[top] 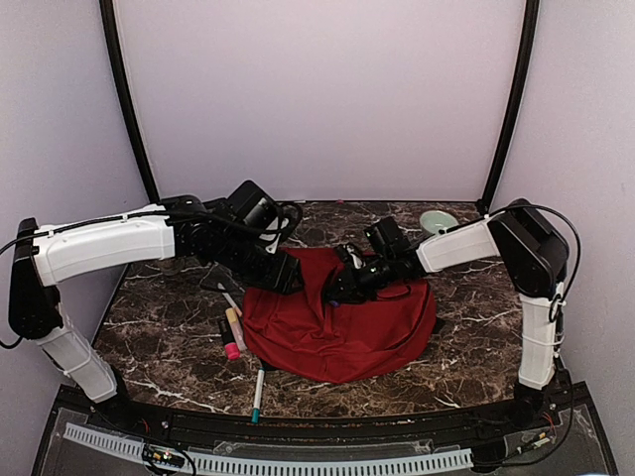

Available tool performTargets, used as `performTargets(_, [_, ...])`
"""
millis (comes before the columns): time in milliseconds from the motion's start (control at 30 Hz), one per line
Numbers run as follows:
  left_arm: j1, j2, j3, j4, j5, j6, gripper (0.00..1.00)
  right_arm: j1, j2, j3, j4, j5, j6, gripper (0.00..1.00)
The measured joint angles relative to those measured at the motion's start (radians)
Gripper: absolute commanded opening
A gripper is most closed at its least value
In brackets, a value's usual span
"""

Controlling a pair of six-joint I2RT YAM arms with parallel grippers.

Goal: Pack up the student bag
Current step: Place the pen in the upper front pocket of the bag, then pick up the pen at the center of the board.

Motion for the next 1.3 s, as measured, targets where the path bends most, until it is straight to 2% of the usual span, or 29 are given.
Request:
performTargets(133, [-0.005, 0.0, 0.0, 0.0, -0.017, -0.038, 0.65, 0.001, 0.0, -0.013, 0.081, -0.006, 0.051, 0.21])
performTargets(367, [-0.005, -0.002, 0.0, 0.0, -0.05, -0.092, 0.65, 0.001, 0.0, 0.076, 0.031, 0.087, 0.07, 0.37])
performTargets(533, [-0.006, -0.002, 0.0, -0.005, -0.067, -0.112, 0.65, 0.001, -0.021, 0.029, 0.044, 0.074, 0.067, 0.4])
performTargets(733, [-0.014, -0.027, -0.013, -0.095, -0.143, -0.139, 0.64, 0.001, -0.109, 0.022, -0.084, 0.102, -0.023, 0.4])
performTargets(933, [-0.015, -0.064, -0.041, -0.24, -0.268, -0.227, 0.66, -0.005, -0.211, 0.055, -0.223, 0.156, -0.115, 0.41])
performTargets(1133, [0.003, -0.065, -0.04, -0.355, -0.385, -0.323, 0.76, -0.011, -0.296, 0.058, -0.388, 0.262, -0.196, 0.41])
performTargets(1233, [0.004, -0.069, -0.04, -0.37, -0.455, -0.335, 0.96, -0.018, -0.341, 0.057, -0.455, 0.331, -0.213, 0.42])
performTargets(1300, [0.005, -0.08, -0.04, -0.369, -0.507, -0.328, 0.99, -0.023, -0.378, 0.057, -0.494, 0.388, -0.215, 0.45])
